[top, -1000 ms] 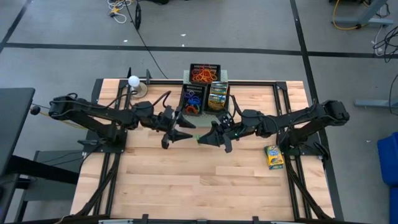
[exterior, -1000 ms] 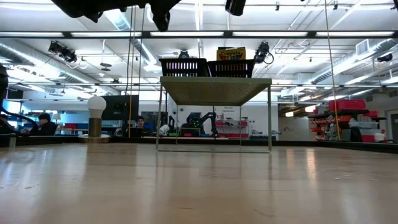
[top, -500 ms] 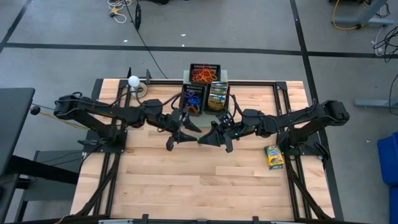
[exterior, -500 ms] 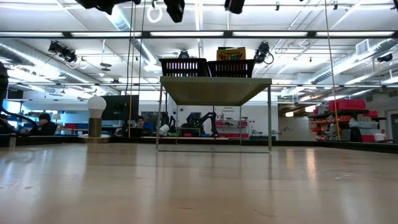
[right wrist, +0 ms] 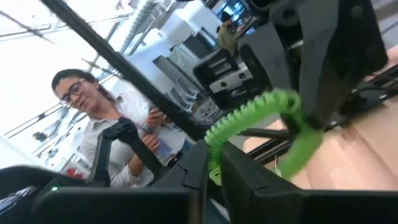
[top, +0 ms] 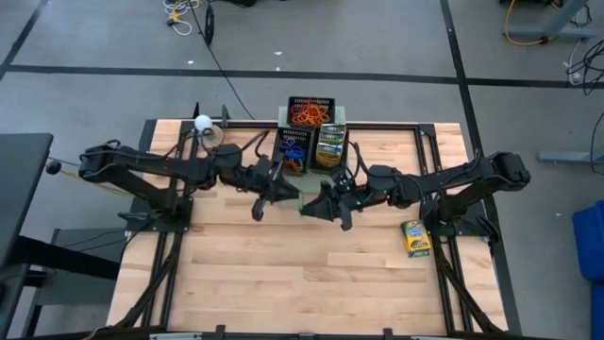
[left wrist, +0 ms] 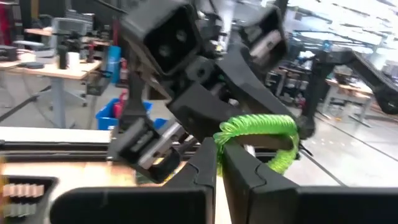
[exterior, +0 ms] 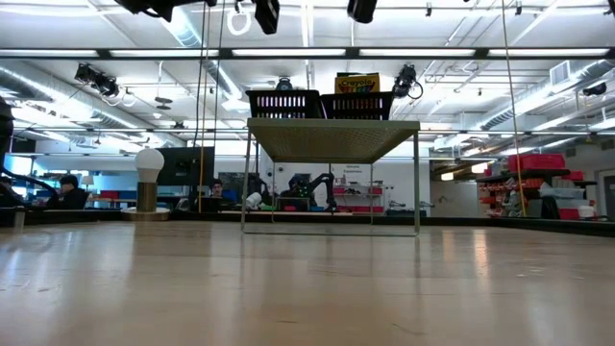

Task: Pick & Place Office Desk Supplies
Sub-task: Put the green spiral keychain into the bottom left black bin

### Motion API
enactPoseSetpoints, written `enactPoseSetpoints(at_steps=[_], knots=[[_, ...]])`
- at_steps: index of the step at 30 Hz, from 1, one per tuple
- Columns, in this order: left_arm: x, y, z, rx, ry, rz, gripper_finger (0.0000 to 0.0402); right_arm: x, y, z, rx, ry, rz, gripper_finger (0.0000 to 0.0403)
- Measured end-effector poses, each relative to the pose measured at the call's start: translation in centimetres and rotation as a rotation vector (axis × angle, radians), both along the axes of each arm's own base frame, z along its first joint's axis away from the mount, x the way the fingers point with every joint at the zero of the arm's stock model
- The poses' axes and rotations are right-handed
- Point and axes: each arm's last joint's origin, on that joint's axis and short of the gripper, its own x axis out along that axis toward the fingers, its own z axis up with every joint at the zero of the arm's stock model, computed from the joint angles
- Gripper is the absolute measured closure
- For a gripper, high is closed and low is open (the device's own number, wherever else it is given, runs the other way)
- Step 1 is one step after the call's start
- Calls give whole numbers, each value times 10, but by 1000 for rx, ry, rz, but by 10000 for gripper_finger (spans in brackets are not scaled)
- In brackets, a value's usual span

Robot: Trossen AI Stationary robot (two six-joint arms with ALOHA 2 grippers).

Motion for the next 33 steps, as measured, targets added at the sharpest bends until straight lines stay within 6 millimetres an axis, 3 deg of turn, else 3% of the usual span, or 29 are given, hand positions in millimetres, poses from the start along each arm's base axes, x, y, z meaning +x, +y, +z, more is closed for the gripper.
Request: enactPoseSetpoints(at_steps=[10, 18, 25, 33], knots=[[-36, 17, 14, -17, 124, 174, 390, 1, -3, -6, -6, 66, -89, 226], [-53, 41, 14, -126, 210, 356, 388, 1, -7, -16, -113, 141, -151, 177], [-57, 65, 7, -162, 264, 510, 387, 0, -18, -29, -165, 277, -212, 208], [-48, 95, -12, -249, 347, 605, 385, -1, -20, -35, -223, 331, -259, 323]])
